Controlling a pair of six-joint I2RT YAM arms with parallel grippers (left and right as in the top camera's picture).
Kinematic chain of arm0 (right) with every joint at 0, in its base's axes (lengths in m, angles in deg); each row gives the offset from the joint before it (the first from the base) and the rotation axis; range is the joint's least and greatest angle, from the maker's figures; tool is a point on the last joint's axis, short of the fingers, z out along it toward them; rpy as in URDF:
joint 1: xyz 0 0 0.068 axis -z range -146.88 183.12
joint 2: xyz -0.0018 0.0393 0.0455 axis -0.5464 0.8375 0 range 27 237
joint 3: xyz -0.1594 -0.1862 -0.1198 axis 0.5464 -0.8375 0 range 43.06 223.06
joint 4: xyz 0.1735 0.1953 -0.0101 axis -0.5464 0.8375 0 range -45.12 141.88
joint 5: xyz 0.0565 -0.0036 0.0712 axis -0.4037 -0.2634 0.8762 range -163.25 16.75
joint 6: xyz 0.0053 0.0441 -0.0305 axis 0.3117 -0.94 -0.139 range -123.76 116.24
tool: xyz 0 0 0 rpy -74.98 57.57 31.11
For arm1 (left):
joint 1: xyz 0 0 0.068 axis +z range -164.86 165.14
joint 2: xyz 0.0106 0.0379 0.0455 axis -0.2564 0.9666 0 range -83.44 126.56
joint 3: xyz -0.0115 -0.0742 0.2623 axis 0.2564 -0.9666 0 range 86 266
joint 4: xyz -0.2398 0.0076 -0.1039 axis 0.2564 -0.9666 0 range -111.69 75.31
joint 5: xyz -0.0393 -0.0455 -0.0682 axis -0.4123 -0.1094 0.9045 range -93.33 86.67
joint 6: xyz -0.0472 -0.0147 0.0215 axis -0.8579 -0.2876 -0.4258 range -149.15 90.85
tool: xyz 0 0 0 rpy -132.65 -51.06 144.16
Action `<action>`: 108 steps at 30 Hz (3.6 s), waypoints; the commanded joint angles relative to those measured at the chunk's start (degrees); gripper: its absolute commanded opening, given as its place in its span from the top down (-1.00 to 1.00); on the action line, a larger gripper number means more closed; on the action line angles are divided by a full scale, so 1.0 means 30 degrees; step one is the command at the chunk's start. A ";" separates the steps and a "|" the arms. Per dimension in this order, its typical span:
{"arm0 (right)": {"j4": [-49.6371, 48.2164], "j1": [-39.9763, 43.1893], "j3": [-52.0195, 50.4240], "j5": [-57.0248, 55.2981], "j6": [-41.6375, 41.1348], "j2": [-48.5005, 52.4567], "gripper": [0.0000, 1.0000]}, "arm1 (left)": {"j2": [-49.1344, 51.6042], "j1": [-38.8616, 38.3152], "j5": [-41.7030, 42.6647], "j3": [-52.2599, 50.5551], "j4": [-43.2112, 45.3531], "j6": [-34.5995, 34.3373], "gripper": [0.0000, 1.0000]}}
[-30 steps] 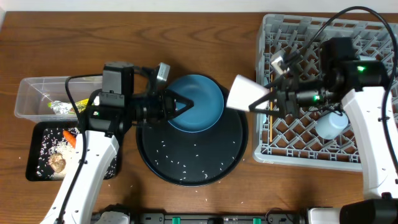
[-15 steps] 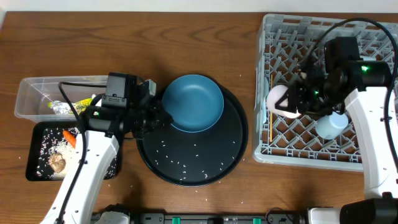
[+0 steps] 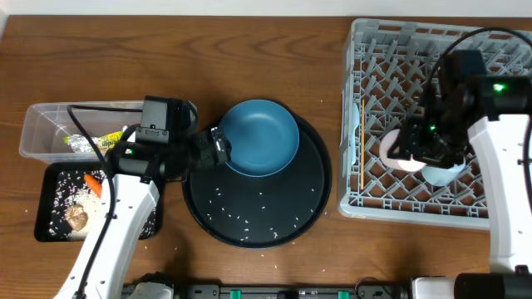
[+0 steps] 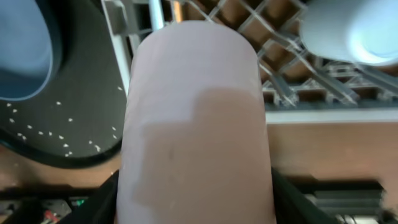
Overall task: Sort waste into correct bins and load items into the dishwasher rack
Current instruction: 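Carry the pink cup right into the rack with the right gripper, then lower the pink cup into the rack and release it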
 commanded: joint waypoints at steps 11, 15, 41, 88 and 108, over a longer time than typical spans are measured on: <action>0.1494 -0.0015 -0.0619 -0.2149 -0.1246 -0.0036 0.98 | -0.0036 0.0051 -0.0401 0.0066 0.0007 0.0117 -0.96; 0.0510 -0.0015 -0.1792 -0.2142 -0.1348 -0.0029 0.97 | -0.0036 0.0051 -0.0401 0.0066 0.0007 0.0117 -0.96; -0.4510 -0.0015 -0.4874 -0.2863 -0.1559 -0.0029 0.98 | -0.0036 0.0051 -0.0401 0.0066 0.0007 0.0117 -0.96; -0.4641 -0.0015 -0.2754 -0.0080 0.0029 -0.0036 -0.08 | -0.0036 0.0051 -0.0401 0.0066 0.0007 0.0117 -0.95; -0.7614 -0.0015 -0.7264 -0.1217 -0.0772 -0.0029 0.97 | -0.0036 0.0051 -0.0401 0.0066 0.0000 0.0117 -0.96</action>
